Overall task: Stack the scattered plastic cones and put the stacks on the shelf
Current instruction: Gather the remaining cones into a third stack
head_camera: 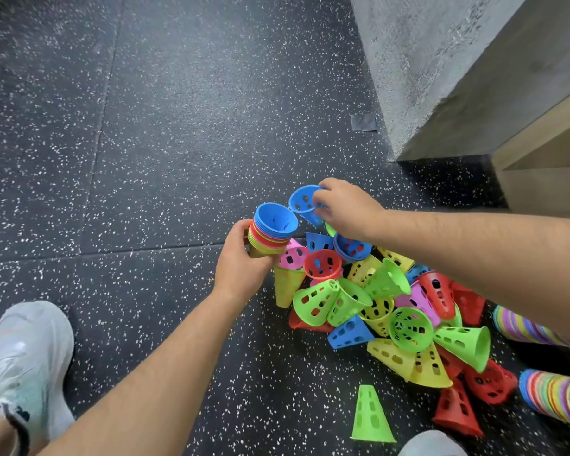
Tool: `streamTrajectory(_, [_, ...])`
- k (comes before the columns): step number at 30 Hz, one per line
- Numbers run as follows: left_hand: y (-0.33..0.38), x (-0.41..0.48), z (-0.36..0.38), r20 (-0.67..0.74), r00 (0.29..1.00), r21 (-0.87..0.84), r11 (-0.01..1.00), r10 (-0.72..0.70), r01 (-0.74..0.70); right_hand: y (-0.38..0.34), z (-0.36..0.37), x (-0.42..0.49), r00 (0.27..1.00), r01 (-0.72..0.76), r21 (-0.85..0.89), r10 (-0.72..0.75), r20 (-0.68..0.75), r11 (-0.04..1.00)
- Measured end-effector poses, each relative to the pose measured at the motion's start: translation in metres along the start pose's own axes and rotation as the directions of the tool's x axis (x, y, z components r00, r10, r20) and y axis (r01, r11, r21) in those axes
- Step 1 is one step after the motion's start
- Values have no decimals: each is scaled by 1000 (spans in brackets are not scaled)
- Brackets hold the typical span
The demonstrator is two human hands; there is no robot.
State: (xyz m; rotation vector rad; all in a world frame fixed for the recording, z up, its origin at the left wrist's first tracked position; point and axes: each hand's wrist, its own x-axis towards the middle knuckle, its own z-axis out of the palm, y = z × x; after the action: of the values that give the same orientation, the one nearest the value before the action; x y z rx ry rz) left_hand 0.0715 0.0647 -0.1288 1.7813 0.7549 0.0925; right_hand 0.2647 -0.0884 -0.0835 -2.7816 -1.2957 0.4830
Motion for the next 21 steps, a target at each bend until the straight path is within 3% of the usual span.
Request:
streamTrajectory(4, [1,-6,-4,-8,1000,-1,1000,16,-16,-10,-18,-15,963,23,331,68,-260,943])
streamTrajectory(9, [-1,-16,-11,-20,1000,-16,1000,9,-10,-42,-32,-35,913,200,421,-12,-409,885])
streamTrajectory(13, [-6,-26,-19,-47,999,-25,1000,16,-17,-65,-23,-46,944,245,340,-143,-299,908])
streamTrajectory(17, [-15,-37,-27,-68,998,-17,1000,-8,7,-72,-12,-49,976,182,296,-135,-173,938])
streamTrajectory(19, [-22,-40,-30,-68,997,-12,1000,-23,22,-68,-8,-45,979,192,147,-179,-101,970])
streamTrajectory(21, [-28,-42,-32,-66,997,-9,999,-36,36,-63,-2,-39,974,221,-33,-219,66,975])
